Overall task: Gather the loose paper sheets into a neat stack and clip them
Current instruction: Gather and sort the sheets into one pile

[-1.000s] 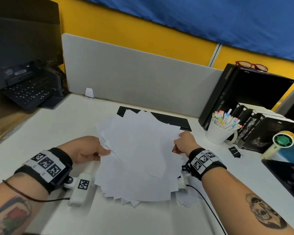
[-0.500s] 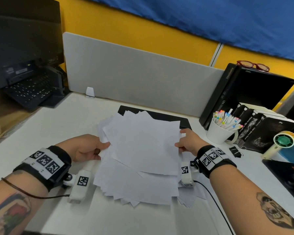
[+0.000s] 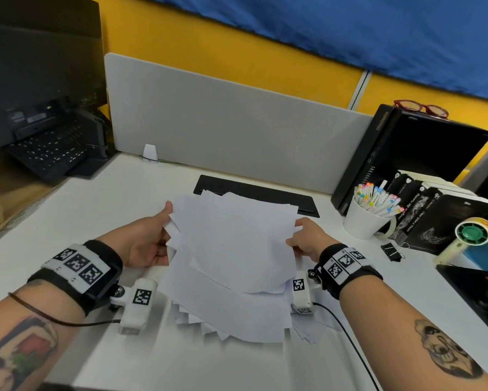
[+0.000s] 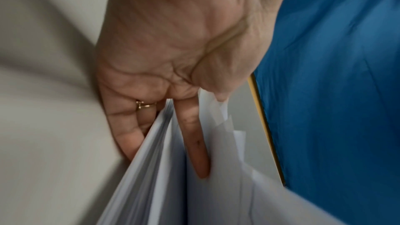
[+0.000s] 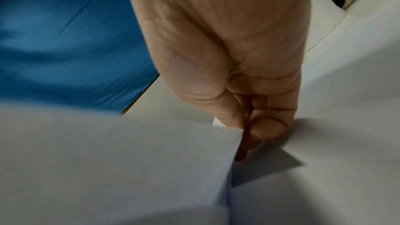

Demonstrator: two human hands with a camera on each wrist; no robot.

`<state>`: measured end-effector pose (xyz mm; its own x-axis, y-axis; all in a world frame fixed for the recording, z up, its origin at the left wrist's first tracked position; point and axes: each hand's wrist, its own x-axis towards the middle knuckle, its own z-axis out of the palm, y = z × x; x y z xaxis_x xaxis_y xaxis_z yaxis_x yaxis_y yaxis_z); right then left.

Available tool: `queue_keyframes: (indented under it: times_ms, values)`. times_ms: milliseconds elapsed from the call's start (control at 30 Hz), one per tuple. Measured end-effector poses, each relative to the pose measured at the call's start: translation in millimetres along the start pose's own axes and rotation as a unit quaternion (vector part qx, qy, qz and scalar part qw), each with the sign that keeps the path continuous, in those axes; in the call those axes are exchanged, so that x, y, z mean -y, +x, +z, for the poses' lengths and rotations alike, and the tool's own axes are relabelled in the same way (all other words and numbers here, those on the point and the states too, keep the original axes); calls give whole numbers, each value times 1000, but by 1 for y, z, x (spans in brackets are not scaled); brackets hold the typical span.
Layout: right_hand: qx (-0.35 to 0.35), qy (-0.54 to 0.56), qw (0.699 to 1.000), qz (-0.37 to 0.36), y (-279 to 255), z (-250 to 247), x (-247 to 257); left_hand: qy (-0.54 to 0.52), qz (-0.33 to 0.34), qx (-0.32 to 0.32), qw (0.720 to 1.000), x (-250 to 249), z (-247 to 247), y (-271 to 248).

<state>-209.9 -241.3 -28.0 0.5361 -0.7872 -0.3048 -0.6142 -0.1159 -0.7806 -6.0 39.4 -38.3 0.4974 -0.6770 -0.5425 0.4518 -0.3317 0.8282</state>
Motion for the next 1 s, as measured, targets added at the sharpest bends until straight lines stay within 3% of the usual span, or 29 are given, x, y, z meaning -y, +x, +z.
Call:
queue_keyframes:
  times_ms: [433,533,633,800,867,1000]
  values:
    - [25,63,997,29,0,5,1,79,24,100,992,5,-9,-2]
    - [48,20,998,19,-3,7,4,84,23,51,995,1,0,-5]
    - [77,-103,992,-10,-8,13,11,74,25,-15,997,1,9,-4]
    - [109,-239,962,-74,-17,22,13,154,139,-87,974,22,22,3]
    - [128,-196,968,-92,-19,24,10,109,152,-92,978,23,23,2]
    - [128,2,987,-95,-18,24,0,18,204,-102,973,16,26,-3]
